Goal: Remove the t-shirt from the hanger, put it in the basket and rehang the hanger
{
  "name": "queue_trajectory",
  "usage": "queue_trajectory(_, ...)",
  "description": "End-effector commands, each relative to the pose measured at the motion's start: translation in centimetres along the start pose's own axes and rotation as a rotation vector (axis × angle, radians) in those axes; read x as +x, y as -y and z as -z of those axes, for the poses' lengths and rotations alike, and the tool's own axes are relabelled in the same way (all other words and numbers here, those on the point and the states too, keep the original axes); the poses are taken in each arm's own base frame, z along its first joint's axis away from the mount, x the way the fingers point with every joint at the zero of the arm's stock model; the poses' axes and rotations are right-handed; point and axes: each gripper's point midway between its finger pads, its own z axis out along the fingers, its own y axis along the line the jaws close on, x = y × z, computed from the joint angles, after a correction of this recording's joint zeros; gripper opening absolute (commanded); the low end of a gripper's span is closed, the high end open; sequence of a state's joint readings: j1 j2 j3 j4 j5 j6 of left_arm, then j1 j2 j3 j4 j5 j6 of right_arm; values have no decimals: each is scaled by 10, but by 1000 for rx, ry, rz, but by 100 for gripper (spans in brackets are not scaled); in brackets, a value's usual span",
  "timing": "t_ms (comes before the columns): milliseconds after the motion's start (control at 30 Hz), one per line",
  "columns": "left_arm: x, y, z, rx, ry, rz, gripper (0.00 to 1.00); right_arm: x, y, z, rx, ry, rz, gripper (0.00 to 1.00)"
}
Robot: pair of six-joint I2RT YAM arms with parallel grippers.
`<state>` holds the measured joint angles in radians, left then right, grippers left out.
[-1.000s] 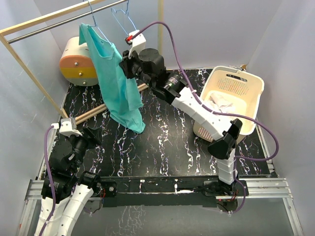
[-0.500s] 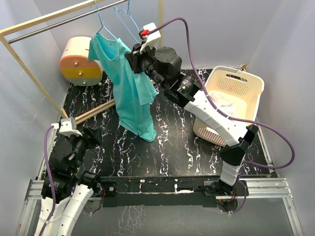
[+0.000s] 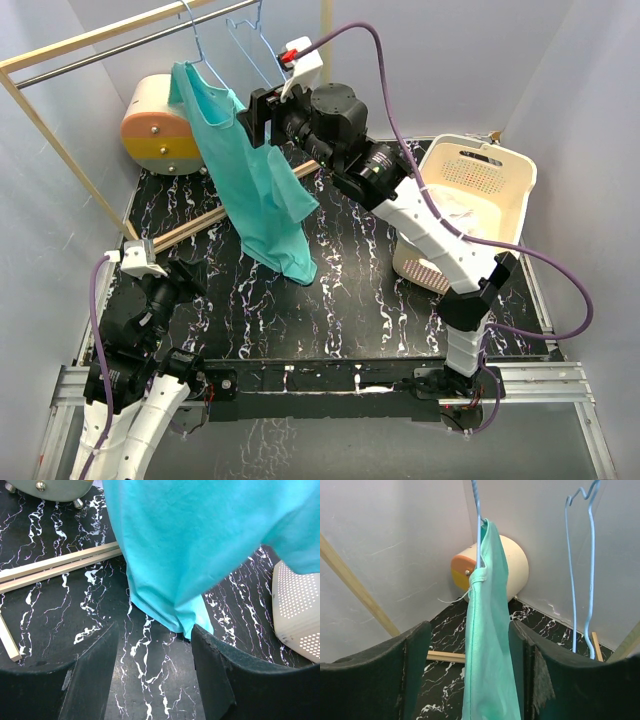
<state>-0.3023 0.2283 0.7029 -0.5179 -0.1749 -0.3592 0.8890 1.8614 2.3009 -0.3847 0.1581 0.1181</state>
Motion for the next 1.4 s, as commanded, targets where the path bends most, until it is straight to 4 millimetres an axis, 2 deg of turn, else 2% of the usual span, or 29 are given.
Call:
queue_trajectory(0, 1, 0, -2, -1, -7, -4, 58, -10, -1, 3, -2, 4, -5, 67)
queue_trajectory(167, 1, 0, -1, -2, -3, -3, 58, 8, 1, -16, -8, -36, 13, 69)
queue_trajectory(367, 1, -1, -1, -7, -2, -2, 58, 34, 6, -36, -20, -72, 2, 62)
queue_trajectory(433, 1, -2, -1, -9, -1, -2, 58, 40, 11, -41, -16, -82, -6, 51)
queue_trajectory(533, 0, -2, 0, -10, 1, -2, 58, 44, 19, -45, -7, -81, -17, 12)
queue_trajectory(567, 1, -2, -1, -11, 0, -2, 58, 43, 22, -46, 0, -76, -19, 8)
queue_trajectory(733, 0, -2, -1, -10, 0, -2, 58, 37, 28, -45, 0, -9, -29, 8)
queue_trajectory(900, 0, -2, -1, -10, 1, -2, 58, 11, 28, -41, -35, 119, -71, 8)
queue_trajectory(1133, 0, -2, -1, -10, 2, -2, 59, -7, 21, -45, -94, 251, -128, 8)
queue_trajectory(1367, 0, -2, 0, -7, 5, -1, 59, -36, 17, -47, -124, 365, -169, 8)
